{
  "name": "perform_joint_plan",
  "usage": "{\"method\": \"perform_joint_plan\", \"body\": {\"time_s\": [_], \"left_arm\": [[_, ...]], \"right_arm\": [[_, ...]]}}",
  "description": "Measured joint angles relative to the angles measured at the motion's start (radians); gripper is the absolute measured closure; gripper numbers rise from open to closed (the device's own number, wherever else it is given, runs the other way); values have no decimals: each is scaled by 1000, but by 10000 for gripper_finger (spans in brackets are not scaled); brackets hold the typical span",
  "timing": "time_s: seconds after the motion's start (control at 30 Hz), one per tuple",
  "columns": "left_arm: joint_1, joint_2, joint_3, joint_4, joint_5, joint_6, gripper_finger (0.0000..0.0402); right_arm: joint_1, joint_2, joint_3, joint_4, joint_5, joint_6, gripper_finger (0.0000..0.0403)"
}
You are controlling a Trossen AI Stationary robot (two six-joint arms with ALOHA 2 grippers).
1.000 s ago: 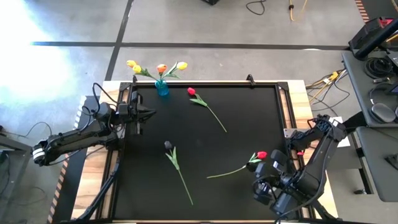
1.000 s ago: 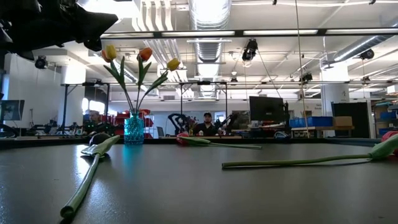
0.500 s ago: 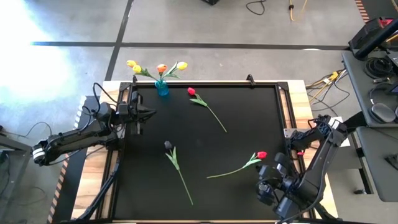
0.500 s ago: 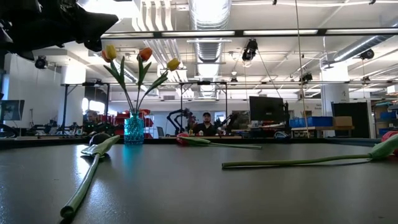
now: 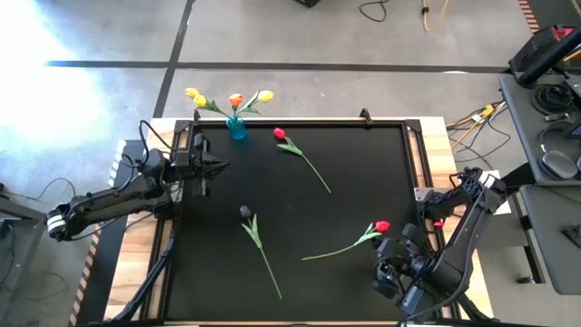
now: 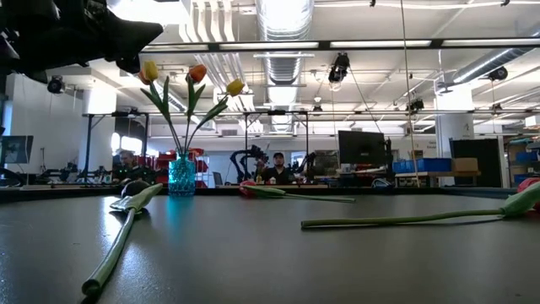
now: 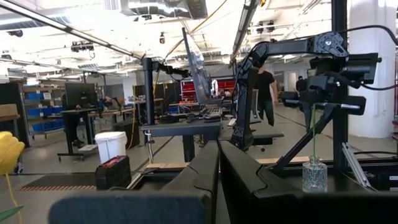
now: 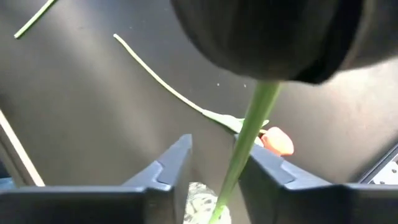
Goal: Sort flowers into vase by color
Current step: Put the top red flower into the transparent vase
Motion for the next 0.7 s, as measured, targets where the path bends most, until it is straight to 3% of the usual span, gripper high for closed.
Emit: {"method": "perform_joint_plan", "body": {"time_s": [0.27, 0.7], "left_arm": [[0, 8, 0, 0, 0, 0, 402], [0, 8, 0, 0, 0, 0, 402]], "right_arm": [[-13, 0, 53, 0, -28, 19, 223], [-57, -6, 168, -1, -42, 63, 220]]}}
